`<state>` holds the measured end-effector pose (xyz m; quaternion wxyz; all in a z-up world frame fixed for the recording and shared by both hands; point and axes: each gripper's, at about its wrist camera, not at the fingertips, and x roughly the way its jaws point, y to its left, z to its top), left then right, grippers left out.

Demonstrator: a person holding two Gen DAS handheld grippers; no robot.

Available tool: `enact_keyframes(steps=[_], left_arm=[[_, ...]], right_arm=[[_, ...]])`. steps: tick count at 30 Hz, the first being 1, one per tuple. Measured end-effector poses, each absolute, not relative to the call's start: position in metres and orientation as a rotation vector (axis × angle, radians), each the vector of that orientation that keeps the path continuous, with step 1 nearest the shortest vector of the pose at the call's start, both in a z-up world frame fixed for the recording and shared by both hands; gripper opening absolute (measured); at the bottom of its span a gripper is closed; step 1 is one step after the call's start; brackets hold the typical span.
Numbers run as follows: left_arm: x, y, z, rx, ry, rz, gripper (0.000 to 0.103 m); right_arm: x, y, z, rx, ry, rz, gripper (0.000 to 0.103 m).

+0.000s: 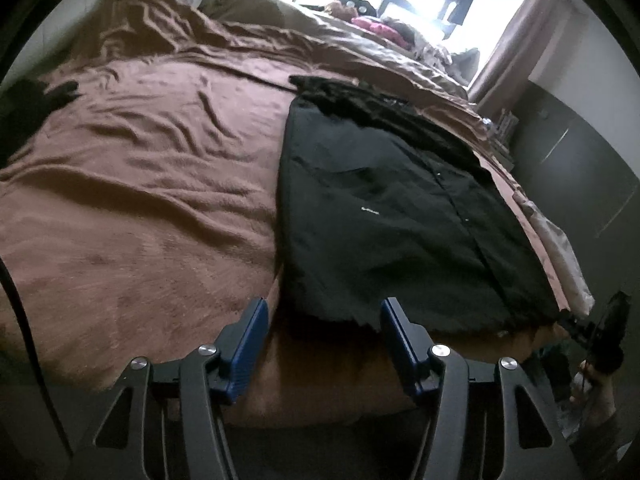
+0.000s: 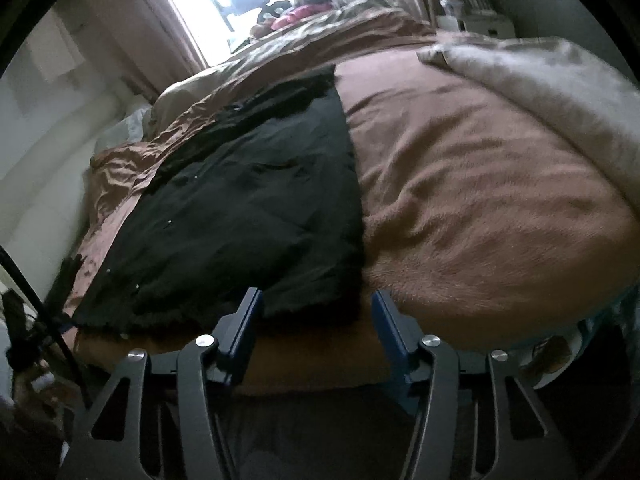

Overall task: Fold large clothes
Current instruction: 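Grasp the end of the black shirt with both tools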

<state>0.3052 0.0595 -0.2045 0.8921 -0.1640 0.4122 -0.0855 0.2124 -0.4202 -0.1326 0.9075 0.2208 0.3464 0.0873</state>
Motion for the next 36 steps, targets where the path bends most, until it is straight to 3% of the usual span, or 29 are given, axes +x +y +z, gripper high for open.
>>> enact_keyframes(steps=[4,6,11,13,18,20,21,25,36], left_arm=[[0.321,0.06,-0.218,-0.366,0.893,-0.176,0.059],[0.328,0.061,-0.224,-0.388,0.911,-0.185,0.05],[0.341,0.066,-0.229,-0.453,0.918,-0.196,0.048],[0.346,0.069,-0.231,-0.477,0.925,-0.201,0.047],[0.343,0.074,-0.233,-0.538,0.929,-0.199,0.028],[0.336,0.076,-0.235,-0.571,0.922,-0.197,0.023],[0.333,0.078,-0.235,-0.591,0.917,-0.196,0.021],[0.326,0.081,-0.225,-0.637,0.891,-0.2,0.016],[0.296,0.078,-0.157,-0.583,0.76,-0.241,0.013]], right_arm=[[0.221,-0.417,-0.139,0.479,0.736,0.202,0.054],[0.225,-0.413,-0.14,0.476,0.734,0.207,0.054],[0.242,-0.417,-0.141,0.528,0.736,0.219,0.052],[0.249,-0.422,-0.145,0.565,0.734,0.213,0.044],[0.254,-0.442,-0.163,0.746,0.718,0.251,0.027],[0.249,-0.446,-0.17,0.788,0.711,0.299,0.026],[0.246,-0.448,-0.173,0.8,0.717,0.311,0.019],[0.241,-0.457,-0.169,0.848,0.691,0.338,0.011],[0.205,-0.443,-0.112,0.708,0.561,0.355,0.011]])
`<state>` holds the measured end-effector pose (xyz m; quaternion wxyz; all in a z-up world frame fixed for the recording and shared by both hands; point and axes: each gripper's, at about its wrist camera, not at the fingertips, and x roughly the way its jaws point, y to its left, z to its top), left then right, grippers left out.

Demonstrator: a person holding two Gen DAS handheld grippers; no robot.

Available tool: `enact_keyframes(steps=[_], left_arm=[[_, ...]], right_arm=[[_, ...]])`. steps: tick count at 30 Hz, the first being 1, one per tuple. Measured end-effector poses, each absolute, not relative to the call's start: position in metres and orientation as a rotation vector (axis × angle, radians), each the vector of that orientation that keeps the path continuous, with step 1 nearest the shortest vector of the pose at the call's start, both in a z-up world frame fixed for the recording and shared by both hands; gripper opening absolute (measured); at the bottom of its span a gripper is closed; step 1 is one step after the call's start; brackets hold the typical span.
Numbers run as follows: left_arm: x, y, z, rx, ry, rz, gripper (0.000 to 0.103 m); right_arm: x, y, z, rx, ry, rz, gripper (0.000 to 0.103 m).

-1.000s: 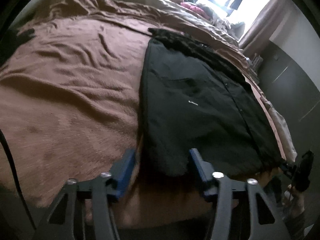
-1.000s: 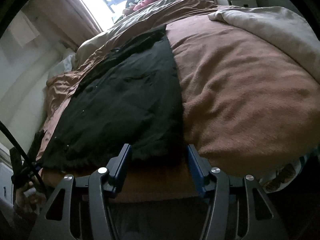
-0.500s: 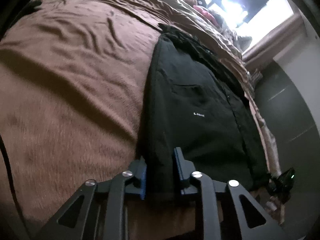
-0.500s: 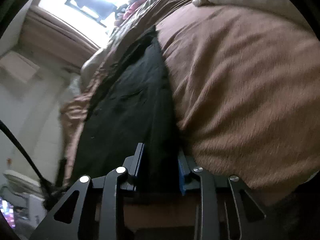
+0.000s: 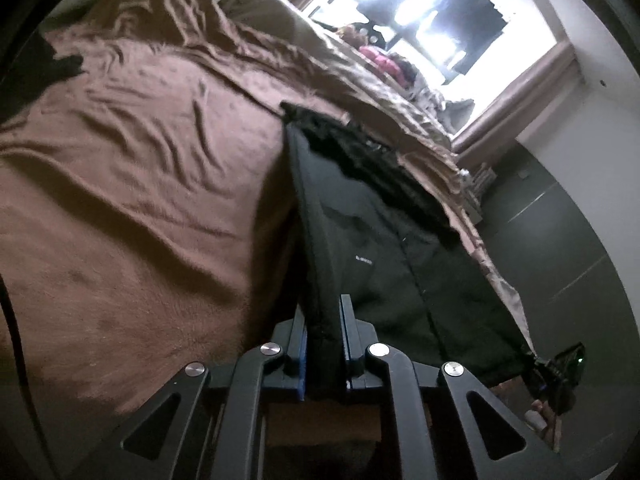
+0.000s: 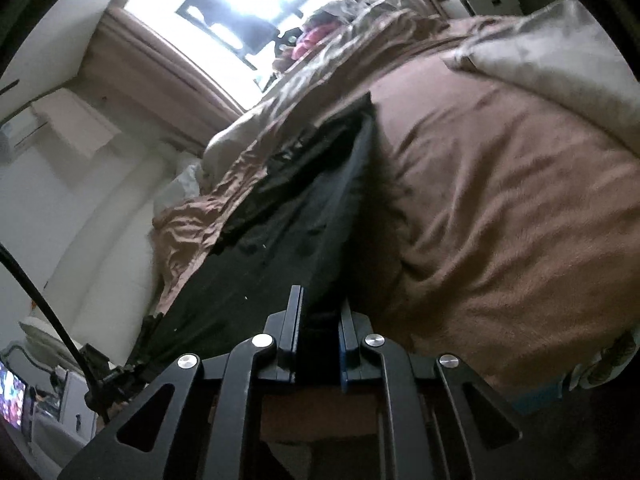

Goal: Fold large clothes

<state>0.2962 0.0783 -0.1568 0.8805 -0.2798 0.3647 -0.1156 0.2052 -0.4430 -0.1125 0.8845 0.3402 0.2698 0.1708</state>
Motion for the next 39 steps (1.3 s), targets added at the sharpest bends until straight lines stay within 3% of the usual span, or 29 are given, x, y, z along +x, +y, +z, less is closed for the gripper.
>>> enact_keyframes(steps=[28,39], left_arm=[[0.073,0.092,-0.038,-0.469,0.515,-0.29,0.013],[0.067,0.089,-0.003,-0.433,0.435,-0.313,0.013]], right_arm=[[0.017,-0.452,-0.071,0.55,0.353,0.489,0.011],[0.037,-0.456,-0.081,0.546,0.28,0.502,0.011]])
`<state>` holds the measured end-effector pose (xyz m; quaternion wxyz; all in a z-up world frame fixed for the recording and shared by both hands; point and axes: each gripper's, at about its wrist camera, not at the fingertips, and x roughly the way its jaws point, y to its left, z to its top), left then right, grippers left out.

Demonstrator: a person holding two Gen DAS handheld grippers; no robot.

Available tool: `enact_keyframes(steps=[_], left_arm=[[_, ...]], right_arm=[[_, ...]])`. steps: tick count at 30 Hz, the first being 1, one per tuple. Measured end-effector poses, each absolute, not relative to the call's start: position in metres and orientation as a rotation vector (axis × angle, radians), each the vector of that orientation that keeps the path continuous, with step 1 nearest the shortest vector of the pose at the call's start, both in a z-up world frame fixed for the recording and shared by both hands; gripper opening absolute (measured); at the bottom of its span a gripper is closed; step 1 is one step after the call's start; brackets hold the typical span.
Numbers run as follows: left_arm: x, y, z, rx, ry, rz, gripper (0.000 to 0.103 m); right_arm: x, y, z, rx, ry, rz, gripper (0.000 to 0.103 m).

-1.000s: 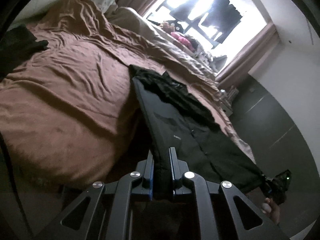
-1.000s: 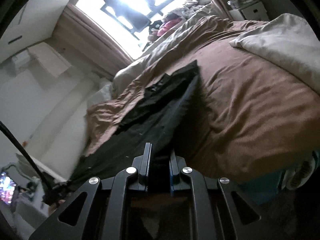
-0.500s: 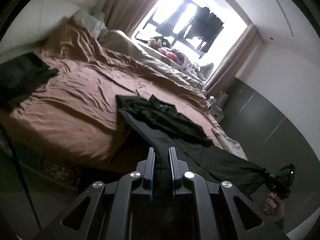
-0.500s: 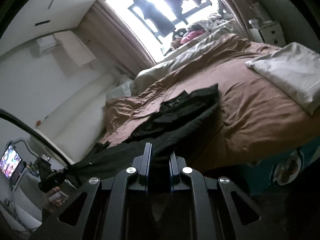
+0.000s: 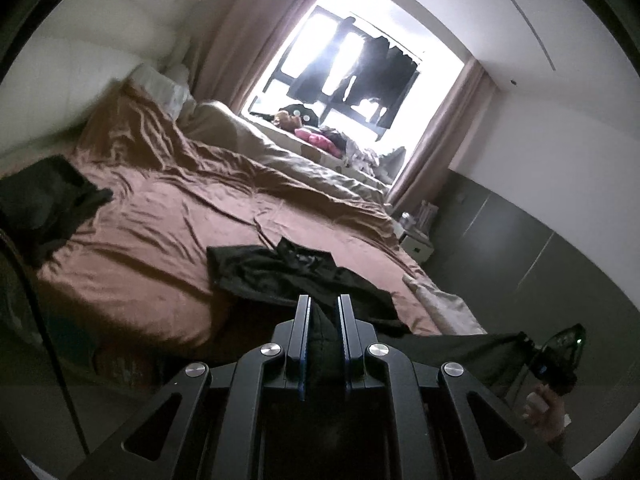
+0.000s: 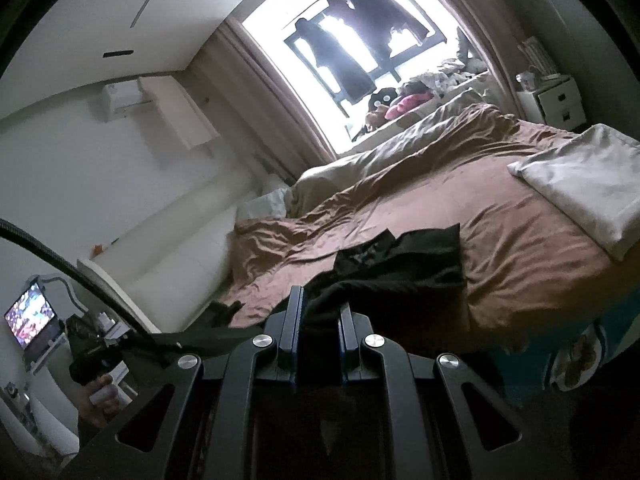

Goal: Fold large clothes

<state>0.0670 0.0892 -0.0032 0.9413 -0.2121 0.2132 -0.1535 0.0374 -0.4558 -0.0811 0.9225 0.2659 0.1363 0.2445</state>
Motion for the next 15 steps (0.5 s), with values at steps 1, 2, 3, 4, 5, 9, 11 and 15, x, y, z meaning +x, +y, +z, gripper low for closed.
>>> enact_keyframes(steps=[1,2,3,4,5,9,11,15], left_arm=[[0.071,0.089,-0.001,-0.434,0.432,-0.316,0.013],[0.076,0.09,0.001,-0.434,0.426,-0.316,0.013],[0.083,0.09,0.005,-0.43,0.419,-0.313,0.013],[0.09,0.091,0.009,-0.431,0.414,-0.313,0.013],[0.095,0.093,0.014,-0.43,0.411,-0.312,0.013],[0.127,0.093,0.039,-0.419,0.391,-0.309,0.013],[0.149,0.091,0.054,-0.408,0.379,-0.304,0.013],[0.193,0.087,0.071,-0.393,0.384,-0.294,0.013]], right_arm=[[0.044,-0.456,-0.079,0.546,0.275,0.505,0.011],[0.05,-0.454,-0.077,0.545,0.268,0.514,0.011],[0.057,-0.453,-0.074,0.538,0.265,0.513,0.011],[0.065,-0.452,-0.072,0.531,0.262,0.512,0.011],[0.073,-0.451,-0.068,0.524,0.259,0.516,0.011],[0.105,-0.45,-0.053,0.521,0.253,0.52,0.011],[0.126,-0.448,-0.041,0.515,0.247,0.509,0.011],[0.167,-0.443,-0.025,0.511,0.257,0.501,0.011]])
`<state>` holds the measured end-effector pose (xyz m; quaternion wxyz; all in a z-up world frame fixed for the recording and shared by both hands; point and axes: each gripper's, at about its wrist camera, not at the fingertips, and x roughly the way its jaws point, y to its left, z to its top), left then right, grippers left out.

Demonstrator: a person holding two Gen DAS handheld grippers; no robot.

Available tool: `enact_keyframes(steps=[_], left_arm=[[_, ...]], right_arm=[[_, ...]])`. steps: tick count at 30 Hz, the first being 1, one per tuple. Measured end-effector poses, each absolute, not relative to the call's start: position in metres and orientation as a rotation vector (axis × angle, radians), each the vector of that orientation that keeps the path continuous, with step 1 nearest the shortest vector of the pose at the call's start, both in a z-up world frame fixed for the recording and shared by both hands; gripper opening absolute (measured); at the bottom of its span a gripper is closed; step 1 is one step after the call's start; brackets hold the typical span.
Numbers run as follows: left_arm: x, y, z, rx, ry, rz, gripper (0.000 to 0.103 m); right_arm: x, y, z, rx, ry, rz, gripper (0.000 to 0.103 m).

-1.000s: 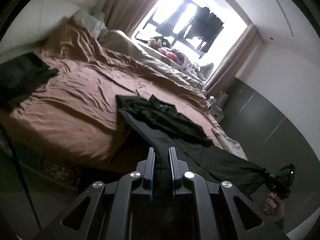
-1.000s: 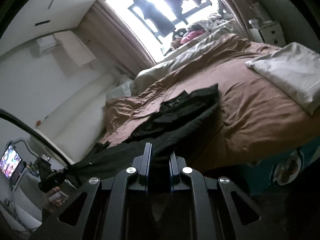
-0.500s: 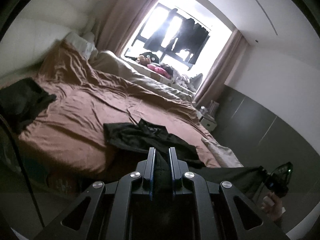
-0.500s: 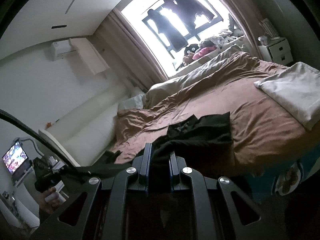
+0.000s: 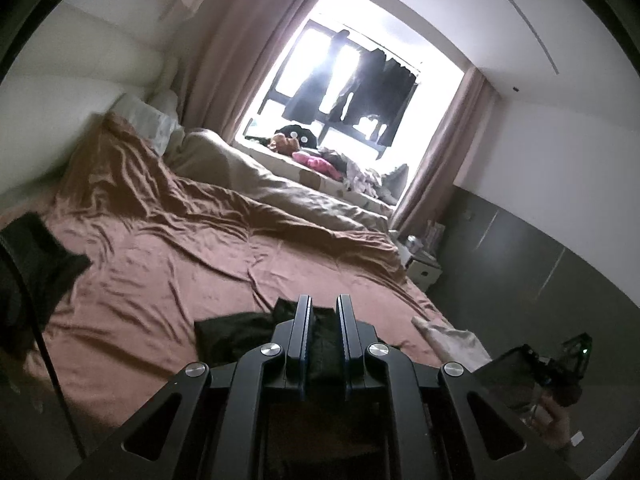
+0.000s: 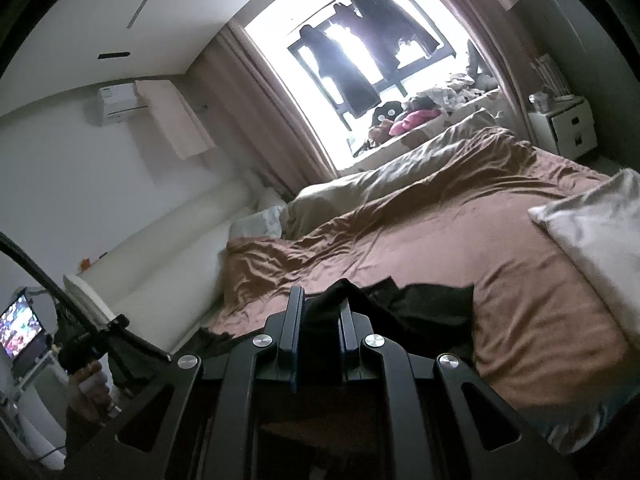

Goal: Fold large clothes

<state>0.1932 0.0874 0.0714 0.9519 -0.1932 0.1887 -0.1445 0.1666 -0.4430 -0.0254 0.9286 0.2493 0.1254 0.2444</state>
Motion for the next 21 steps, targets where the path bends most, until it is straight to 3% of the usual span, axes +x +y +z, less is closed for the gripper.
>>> enact_keyframes(steps=[21], left_arm=[[0.384,0.1,0.056,-0.412,0.524,-0.208,0.012]], right_arm=[[0.339,-0.42,0.001,0.551,0.387,0.456,0.011]])
